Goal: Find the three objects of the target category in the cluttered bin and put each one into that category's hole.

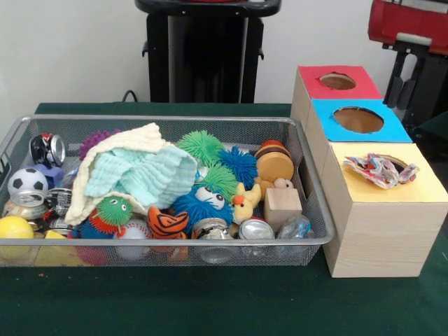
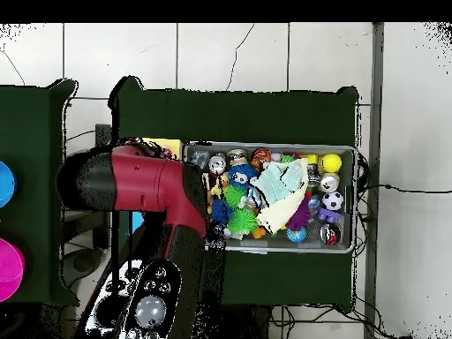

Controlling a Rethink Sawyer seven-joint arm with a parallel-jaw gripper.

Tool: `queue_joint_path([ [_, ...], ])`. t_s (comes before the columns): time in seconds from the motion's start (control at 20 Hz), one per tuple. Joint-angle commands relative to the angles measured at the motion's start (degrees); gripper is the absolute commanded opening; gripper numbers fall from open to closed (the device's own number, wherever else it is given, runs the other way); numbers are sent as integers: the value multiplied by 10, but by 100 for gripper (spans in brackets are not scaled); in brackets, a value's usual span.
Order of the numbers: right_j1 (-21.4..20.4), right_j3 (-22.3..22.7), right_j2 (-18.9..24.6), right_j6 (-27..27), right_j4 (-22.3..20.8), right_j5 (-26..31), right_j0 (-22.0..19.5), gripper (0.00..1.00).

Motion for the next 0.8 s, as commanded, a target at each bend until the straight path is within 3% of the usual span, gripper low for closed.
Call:
queue_joint_path([
  [0.05, 42, -38, -4, 59, -52, -42, -9, 0],
  [0.45, 73, -14, -3, 80, -77, -159, -11, 0],
  [0.8, 115, 2, -6, 105, -60, -233, -6, 0],
])
